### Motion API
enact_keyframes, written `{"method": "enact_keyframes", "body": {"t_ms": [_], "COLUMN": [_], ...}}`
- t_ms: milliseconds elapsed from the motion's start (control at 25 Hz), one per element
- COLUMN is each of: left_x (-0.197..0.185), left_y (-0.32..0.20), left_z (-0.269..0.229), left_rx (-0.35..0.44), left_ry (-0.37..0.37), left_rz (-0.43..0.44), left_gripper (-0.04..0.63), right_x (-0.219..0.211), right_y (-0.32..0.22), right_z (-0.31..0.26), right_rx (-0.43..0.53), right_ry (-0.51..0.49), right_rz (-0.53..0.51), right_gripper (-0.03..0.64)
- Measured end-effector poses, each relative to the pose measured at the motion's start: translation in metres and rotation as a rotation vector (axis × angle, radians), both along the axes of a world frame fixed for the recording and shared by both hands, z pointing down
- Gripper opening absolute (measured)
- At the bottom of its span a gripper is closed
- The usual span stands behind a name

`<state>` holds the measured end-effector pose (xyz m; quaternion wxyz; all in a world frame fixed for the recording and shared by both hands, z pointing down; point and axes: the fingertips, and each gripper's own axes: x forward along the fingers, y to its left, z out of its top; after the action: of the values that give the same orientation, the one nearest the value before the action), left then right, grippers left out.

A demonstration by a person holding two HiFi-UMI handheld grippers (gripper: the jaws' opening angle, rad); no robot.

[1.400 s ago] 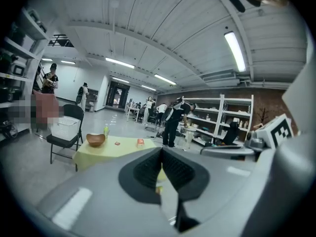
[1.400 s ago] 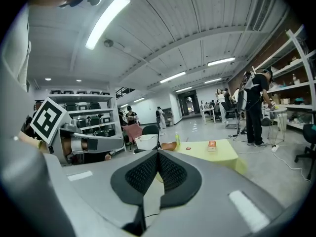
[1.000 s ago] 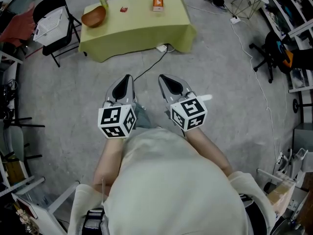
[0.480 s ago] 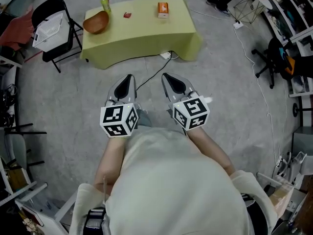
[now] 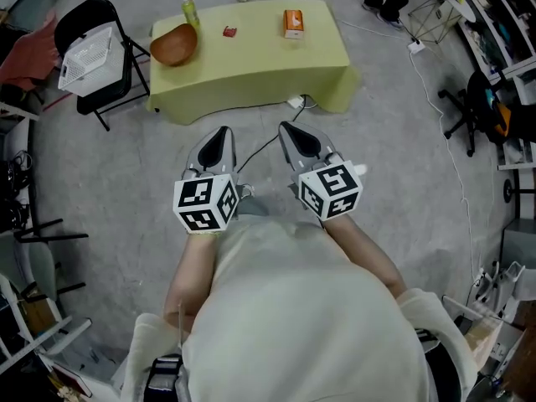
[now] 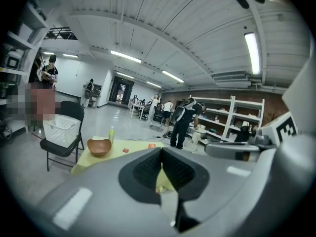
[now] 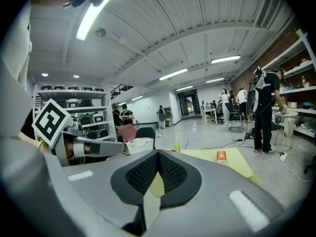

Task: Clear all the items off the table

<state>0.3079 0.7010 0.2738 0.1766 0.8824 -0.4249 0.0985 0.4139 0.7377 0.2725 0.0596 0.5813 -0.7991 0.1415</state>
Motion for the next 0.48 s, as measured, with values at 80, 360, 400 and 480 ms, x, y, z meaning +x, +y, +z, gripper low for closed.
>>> {"method": "enact_keyframes", "body": {"t_ms": [80,360,400,480], "left_x": [-0.007,-0.029,-0.031,-0.038], "left_y": [-0.016,-0.067,-0.073,-0.086], "left_z": [0.001,0.005,0.005,0.007], "left_rx": [-0.006,-0.009,-0.009,-0.013], "left_ry": [0.001,-0.009,-0.011,-0.012], "left_rz": [0.0,0.02,0.021,0.021], "left_gripper": [0.011,0.011,0.011,0.011], "right_x": [-0.008,-0.031,-0.035,-0.041], "right_y": [-0.016,-0.07,-0.077,-0.091], "right_z": [0.0,0.003,0.003,0.004], "right_rx": [-0.002,0.006,0.007,0.01], "right_ry": [0.002,-0.004,-0.006,-0.007], "right_rz": [-0.003,0.003,0.002,-0.003], "right_gripper": [-0.008,-0.008,-0.008,-0.008]}}
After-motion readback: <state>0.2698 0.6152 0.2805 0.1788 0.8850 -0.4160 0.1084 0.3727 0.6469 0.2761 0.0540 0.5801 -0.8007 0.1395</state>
